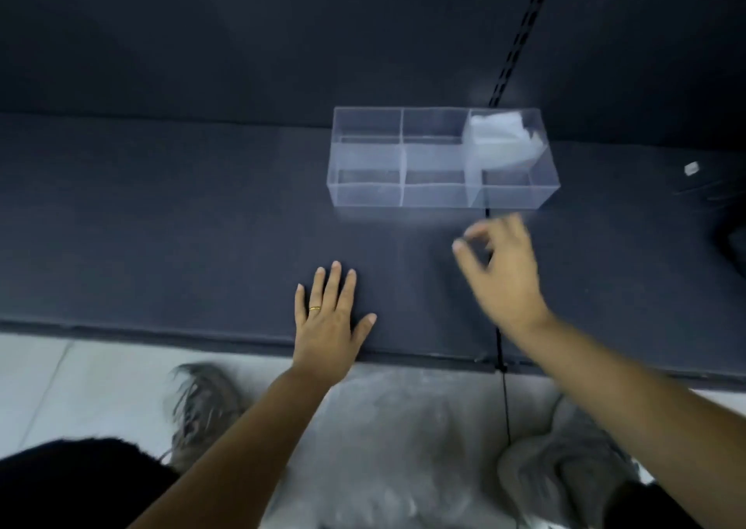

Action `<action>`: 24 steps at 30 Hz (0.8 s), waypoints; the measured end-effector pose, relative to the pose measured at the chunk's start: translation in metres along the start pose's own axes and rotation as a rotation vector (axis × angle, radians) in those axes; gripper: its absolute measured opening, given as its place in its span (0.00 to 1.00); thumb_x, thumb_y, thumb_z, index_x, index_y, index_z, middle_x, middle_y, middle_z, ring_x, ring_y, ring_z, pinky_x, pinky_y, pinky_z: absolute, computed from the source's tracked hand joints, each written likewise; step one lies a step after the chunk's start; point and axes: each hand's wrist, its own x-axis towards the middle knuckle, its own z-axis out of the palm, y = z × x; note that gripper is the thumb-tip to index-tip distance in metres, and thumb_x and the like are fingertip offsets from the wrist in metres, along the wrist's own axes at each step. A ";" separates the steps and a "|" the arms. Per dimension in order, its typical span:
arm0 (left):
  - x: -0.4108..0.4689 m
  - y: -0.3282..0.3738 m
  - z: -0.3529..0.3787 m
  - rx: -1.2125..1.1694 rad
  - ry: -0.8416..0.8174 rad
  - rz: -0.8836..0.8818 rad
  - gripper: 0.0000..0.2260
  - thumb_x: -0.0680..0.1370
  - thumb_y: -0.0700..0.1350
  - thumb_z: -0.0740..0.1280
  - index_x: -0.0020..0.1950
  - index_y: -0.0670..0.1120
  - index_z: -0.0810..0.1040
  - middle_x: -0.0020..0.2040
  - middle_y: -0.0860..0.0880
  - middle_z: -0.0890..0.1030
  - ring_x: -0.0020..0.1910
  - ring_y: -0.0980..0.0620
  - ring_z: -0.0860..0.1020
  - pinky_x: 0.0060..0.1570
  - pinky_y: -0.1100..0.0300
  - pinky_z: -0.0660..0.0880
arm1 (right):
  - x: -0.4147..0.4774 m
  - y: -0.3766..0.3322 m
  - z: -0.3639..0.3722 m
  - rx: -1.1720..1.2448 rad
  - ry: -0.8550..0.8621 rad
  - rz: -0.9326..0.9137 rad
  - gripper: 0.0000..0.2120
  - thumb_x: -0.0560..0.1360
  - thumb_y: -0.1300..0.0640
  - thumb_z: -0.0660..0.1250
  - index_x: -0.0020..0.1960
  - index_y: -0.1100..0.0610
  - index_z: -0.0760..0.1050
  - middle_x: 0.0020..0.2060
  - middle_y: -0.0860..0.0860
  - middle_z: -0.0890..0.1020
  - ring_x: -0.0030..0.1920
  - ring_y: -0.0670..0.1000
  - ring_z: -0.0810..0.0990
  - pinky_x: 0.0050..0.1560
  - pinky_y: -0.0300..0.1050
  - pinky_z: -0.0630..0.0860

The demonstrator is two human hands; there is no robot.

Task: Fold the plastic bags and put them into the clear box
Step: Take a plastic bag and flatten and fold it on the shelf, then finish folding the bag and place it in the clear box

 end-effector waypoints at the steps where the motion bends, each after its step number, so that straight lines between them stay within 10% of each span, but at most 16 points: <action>1: -0.009 -0.006 0.002 0.000 -0.002 -0.017 0.31 0.80 0.62 0.48 0.78 0.51 0.43 0.79 0.50 0.41 0.77 0.49 0.38 0.71 0.50 0.31 | -0.034 -0.010 0.008 0.015 -0.092 -0.059 0.05 0.75 0.55 0.68 0.44 0.57 0.76 0.43 0.51 0.73 0.43 0.51 0.74 0.47 0.45 0.71; 5: -0.026 -0.023 0.003 -0.005 -0.038 -0.037 0.31 0.80 0.63 0.48 0.78 0.52 0.41 0.79 0.51 0.41 0.77 0.50 0.37 0.71 0.48 0.31 | -0.150 -0.027 0.047 -0.127 -0.740 -0.242 0.16 0.76 0.45 0.58 0.47 0.55 0.76 0.46 0.52 0.77 0.45 0.55 0.78 0.44 0.46 0.69; 8: -0.029 -0.029 0.005 -0.014 -0.092 -0.030 0.32 0.80 0.64 0.47 0.78 0.53 0.39 0.78 0.51 0.38 0.76 0.50 0.35 0.70 0.47 0.29 | -0.207 -0.024 0.073 -0.083 -1.037 0.185 0.26 0.74 0.38 0.65 0.65 0.54 0.70 0.61 0.49 0.71 0.57 0.50 0.75 0.49 0.40 0.69; 11: -0.026 -0.032 0.005 -0.053 -0.152 -0.028 0.33 0.79 0.65 0.48 0.77 0.54 0.37 0.78 0.53 0.35 0.75 0.51 0.32 0.68 0.48 0.26 | -0.213 -0.043 0.095 0.382 -0.883 0.879 0.37 0.71 0.37 0.68 0.71 0.57 0.64 0.61 0.50 0.73 0.56 0.50 0.78 0.51 0.42 0.76; 14: -0.024 -0.034 0.003 -0.087 -0.208 -0.030 0.33 0.79 0.64 0.49 0.77 0.54 0.36 0.77 0.53 0.33 0.74 0.52 0.30 0.68 0.48 0.26 | -0.188 -0.064 0.116 0.851 -0.588 1.259 0.27 0.72 0.41 0.70 0.64 0.55 0.69 0.51 0.51 0.77 0.44 0.51 0.83 0.39 0.43 0.80; 18: -0.023 -0.035 0.000 -0.122 -0.238 -0.034 0.33 0.79 0.64 0.49 0.77 0.55 0.37 0.77 0.54 0.33 0.74 0.52 0.30 0.67 0.49 0.26 | -0.158 -0.073 0.123 0.728 -0.361 1.270 0.08 0.76 0.53 0.69 0.49 0.59 0.78 0.38 0.51 0.78 0.33 0.47 0.75 0.31 0.38 0.69; 24: -0.022 -0.038 -0.004 -0.225 -0.273 -0.038 0.32 0.79 0.66 0.46 0.78 0.56 0.39 0.77 0.56 0.34 0.74 0.55 0.30 0.66 0.52 0.24 | -0.171 -0.063 0.072 0.720 -0.445 1.183 0.07 0.77 0.56 0.68 0.42 0.58 0.77 0.35 0.52 0.79 0.33 0.47 0.75 0.32 0.38 0.70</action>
